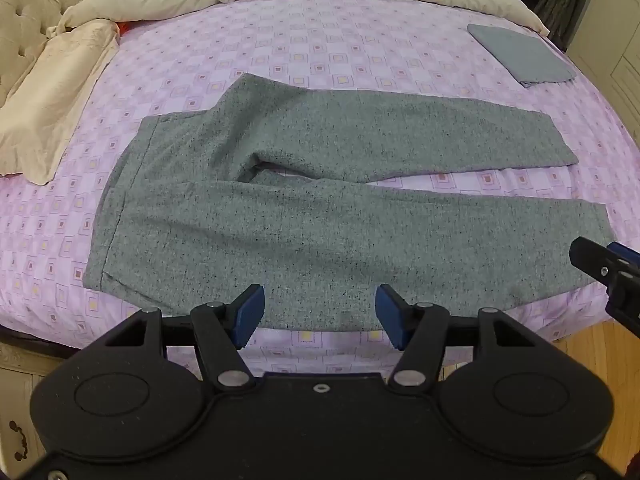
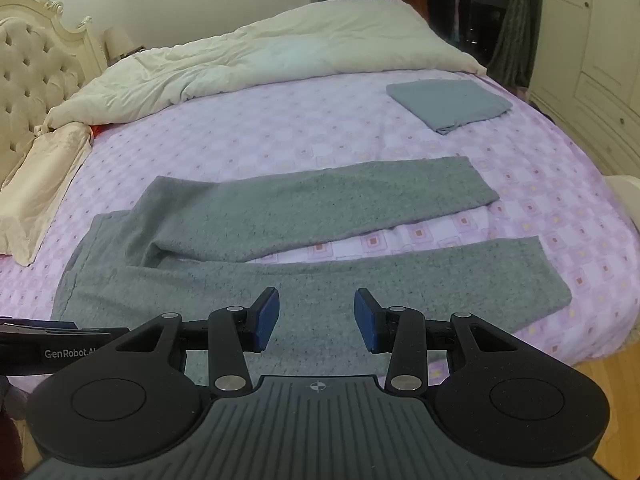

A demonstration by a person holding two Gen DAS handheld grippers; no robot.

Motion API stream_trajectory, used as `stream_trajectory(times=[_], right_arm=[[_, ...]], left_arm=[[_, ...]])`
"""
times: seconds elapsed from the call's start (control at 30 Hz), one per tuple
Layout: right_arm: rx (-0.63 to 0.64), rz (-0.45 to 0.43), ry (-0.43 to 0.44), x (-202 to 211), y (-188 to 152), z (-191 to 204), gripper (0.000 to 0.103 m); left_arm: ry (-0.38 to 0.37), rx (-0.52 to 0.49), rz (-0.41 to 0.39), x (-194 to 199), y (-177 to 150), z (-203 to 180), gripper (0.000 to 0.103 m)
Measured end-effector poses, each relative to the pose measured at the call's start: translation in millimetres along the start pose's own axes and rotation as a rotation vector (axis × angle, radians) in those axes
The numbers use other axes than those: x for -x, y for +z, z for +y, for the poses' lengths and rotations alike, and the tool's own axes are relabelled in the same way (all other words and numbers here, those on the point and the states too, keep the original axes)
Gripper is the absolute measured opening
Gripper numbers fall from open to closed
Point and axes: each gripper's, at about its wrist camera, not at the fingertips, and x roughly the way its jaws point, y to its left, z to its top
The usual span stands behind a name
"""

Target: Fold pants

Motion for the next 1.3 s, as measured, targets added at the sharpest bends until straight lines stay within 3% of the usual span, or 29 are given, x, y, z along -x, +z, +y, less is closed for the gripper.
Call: stream_trajectory(times=[1.3], right_arm=[[0.001,0.033,0.029,-12,3,6,0.04]], left_arm=[[0.009,0.011,0.03,-12,3,8,0.064]])
